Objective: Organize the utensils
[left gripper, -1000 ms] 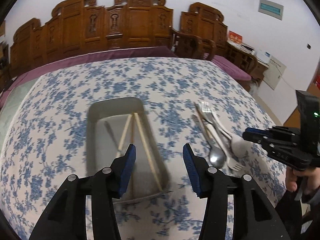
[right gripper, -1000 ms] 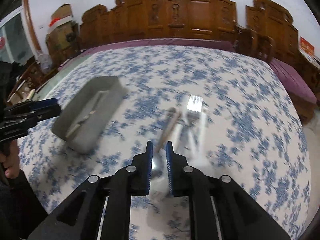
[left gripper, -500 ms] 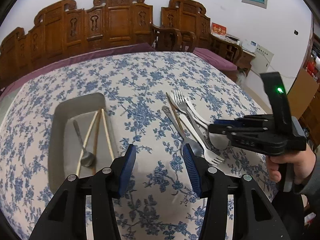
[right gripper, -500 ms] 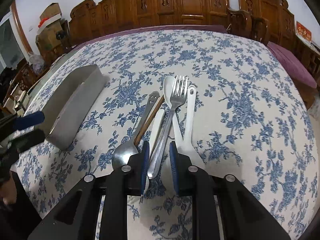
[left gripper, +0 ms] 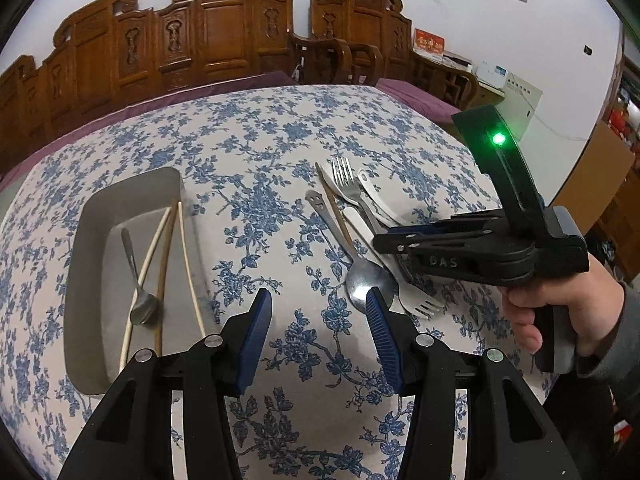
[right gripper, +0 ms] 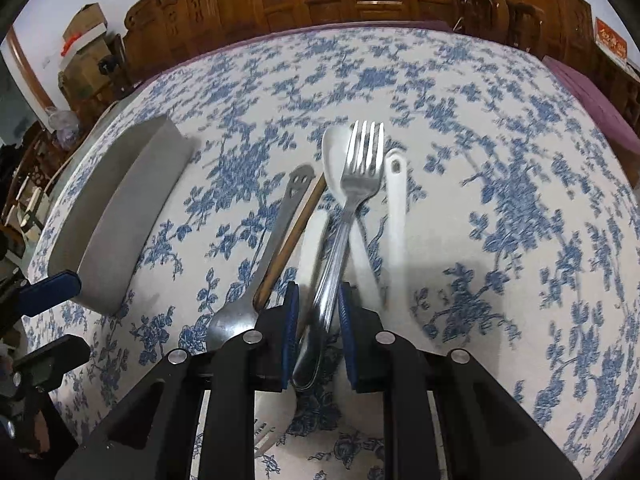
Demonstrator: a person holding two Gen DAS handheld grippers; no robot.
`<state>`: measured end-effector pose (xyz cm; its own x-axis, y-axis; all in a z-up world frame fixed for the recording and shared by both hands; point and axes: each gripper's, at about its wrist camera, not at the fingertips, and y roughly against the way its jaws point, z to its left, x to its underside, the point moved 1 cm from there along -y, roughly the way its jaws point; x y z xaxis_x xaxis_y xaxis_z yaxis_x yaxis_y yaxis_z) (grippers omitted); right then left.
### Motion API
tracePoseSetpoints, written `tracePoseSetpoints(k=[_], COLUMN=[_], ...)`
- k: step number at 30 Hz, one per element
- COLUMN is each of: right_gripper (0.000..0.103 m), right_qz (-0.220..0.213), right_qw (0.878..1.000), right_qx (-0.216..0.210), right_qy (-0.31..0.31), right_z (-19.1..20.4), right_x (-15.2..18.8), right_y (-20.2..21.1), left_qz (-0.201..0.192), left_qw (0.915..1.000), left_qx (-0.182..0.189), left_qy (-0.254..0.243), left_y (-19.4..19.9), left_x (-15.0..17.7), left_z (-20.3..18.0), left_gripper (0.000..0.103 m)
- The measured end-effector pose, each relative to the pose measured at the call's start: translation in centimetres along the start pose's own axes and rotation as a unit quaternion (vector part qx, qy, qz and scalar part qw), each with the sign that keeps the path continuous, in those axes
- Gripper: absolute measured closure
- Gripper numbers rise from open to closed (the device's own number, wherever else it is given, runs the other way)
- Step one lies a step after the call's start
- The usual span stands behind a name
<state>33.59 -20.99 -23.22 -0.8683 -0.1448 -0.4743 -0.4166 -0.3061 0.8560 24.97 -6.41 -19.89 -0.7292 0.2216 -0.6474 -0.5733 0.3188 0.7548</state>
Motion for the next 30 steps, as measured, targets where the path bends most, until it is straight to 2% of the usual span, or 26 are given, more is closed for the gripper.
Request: tracePoseSetpoints(k=[12,14,15,16,17,30], right_gripper=[0.083,0.086,0.089,0.098,0.099,0.101], right_qz=[0.009,0.007,-0.001,-0.005,-0.005,-0.03], right_qw=[0.998,0.998,0.998,0.998,0.998,0.999], right_qx=[-0.019,-0.019,-0.017,-0.016,-0.015,0.013], right_qy=[-0.059,-0.062,-0.062,-0.061,-0.061,-0.011], right_z=[-1.0,-1.1,-1.1,-1.1,-1.0,-0.5], right_x=[-0.9,-1.0,-1.0,-1.1,-1.1,-0.1], right_y=[-0.8,-0.8,-0.4,-0.2,0.0,2.3], left_qz=[0.012,0.011,0.01,0.01,0.009,0.014], left_qw=[0.9999,0.9999,0.9999,0.9999,0.9999,0.9999], left_qx=[-0.001,-0.001,-0.001,-0.001,0.0,0.0], left_qy=[-0.003,-0.004,-0.004,-0.004,-0.005,-0.006], left_y=[-1.0,-1.0,-1.0,-0.9,-0.9,-1.6], left_x=[0.4,0.5,0.5,0.4,0.4,0.4], left_z=[-0.3,-0.3,-0.3,-0.3,-0.4,-0.5], left_gripper=[0.056,0.056,0.056,0.056,0.056,0.056])
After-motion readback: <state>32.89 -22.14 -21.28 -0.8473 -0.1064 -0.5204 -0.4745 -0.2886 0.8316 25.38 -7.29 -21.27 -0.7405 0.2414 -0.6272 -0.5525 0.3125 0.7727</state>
